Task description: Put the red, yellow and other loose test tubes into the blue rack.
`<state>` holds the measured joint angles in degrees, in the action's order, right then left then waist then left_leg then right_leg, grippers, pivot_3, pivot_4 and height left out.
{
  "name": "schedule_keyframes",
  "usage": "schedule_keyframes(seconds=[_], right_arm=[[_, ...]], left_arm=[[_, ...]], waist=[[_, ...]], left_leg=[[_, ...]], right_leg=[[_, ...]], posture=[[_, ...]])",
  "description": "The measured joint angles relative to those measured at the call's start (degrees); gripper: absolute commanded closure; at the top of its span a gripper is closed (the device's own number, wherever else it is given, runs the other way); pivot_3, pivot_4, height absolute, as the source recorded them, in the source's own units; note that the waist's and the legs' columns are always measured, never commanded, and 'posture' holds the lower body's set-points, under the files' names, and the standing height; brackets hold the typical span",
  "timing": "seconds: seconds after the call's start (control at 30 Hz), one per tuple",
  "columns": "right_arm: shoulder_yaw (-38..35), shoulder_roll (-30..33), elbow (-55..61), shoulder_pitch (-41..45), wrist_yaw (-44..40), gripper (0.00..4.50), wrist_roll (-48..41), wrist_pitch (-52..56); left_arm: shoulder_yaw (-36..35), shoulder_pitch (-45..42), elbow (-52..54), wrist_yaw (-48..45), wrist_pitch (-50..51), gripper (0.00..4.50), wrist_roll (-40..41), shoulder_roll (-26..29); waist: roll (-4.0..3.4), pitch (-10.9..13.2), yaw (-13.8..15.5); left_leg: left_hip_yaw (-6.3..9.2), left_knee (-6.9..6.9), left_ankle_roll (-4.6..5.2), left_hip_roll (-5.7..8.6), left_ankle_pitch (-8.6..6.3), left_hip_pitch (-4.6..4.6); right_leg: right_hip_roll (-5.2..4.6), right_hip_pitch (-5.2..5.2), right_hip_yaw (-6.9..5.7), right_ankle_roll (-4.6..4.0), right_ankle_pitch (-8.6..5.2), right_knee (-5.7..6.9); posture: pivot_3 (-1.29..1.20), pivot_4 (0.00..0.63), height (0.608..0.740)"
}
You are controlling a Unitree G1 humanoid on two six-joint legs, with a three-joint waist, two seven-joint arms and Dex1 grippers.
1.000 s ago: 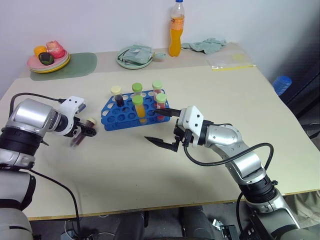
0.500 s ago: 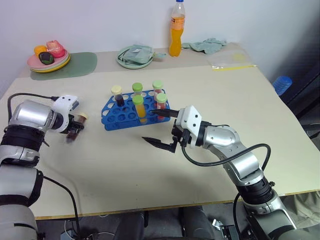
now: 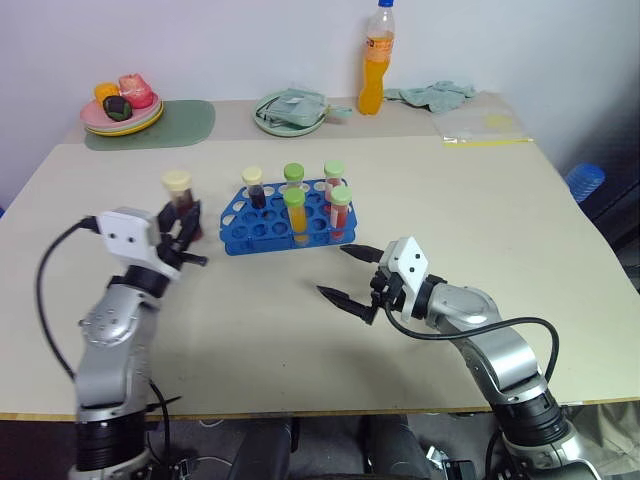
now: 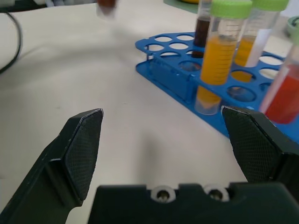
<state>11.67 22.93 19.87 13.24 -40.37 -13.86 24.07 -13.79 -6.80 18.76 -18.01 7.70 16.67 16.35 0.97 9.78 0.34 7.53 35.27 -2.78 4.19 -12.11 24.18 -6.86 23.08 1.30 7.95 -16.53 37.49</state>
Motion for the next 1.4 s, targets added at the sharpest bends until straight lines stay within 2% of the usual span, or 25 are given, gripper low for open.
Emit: schedule_keyframes(seconds=[0.13,0.33,0.57,1.03,1.4], right_arm=[[-0.13,-1.18,-1.23,-0.53,0.34,0.0,-0.45,-1.25],[-0.16,-2.17,-1.67,-1.47,1.68,0.0,-0.48,-1.48],[-0.21,-2.14,-1.65,-2.24,2.83,0.0,-0.47,-1.48],[-0.74,-2.08,-1.38,-3.14,4.13,0.0,-0.5,-1.46],[-0.83,-2.08,-0.98,-3.14,4.56,0.0,-0.51,-1.46]], left_arm=[[4.74,-1.99,-3.89,4.69,-5.46,3.72,-5.34,-6.04],[6.26,-7.2,-14.16,8.66,-12.71,3.72,-9.48,-9.42],[8.16,-9.85,-22.23,6.81,-16.67,3.72,-9.6,-10.7],[9.69,-12.09,-26.17,5.83,-18.86,3.72,-8.76,-12.49],[9.66,-13.13,-29.18,6.74,-21.88,3.72,-10.06,-11.37]], waist=[[0.0,-0.01,-0.15],[0.0,-0.01,-0.08],[0.0,-0.01,-0.2],[0.0,-0.01,-0.12],[0.0,-0.01,-0.32]], left_leg=[[-0.11,-0.01,0.0,-0.02,0.0,-0.18],[-0.09,0.0,0.01,-0.02,0.0,-0.19],[-0.08,0.0,0.03,-0.02,-0.01,-0.2],[-0.06,0.0,0.03,-0.01,-0.01,-0.25],[-0.05,-0.01,0.03,-0.02,-0.01,-0.28]], right_leg=[[0.07,-0.18,-0.01,0.0,0.0,-0.04],[0.08,-0.25,-0.05,0.01,0.0,-0.08],[0.09,-0.26,-0.06,0.01,-0.01,-0.11],[0.09,-0.34,-0.08,0.02,-0.01,-0.14],[0.1,-0.34,-0.08,0.02,-0.01,-0.14]], posture=[[0.0,0.15,0.74],[0.0,0.15,0.74],[0.0,0.15,0.74],[0.0,0.15,0.74],[0.0,0.15,0.74]])
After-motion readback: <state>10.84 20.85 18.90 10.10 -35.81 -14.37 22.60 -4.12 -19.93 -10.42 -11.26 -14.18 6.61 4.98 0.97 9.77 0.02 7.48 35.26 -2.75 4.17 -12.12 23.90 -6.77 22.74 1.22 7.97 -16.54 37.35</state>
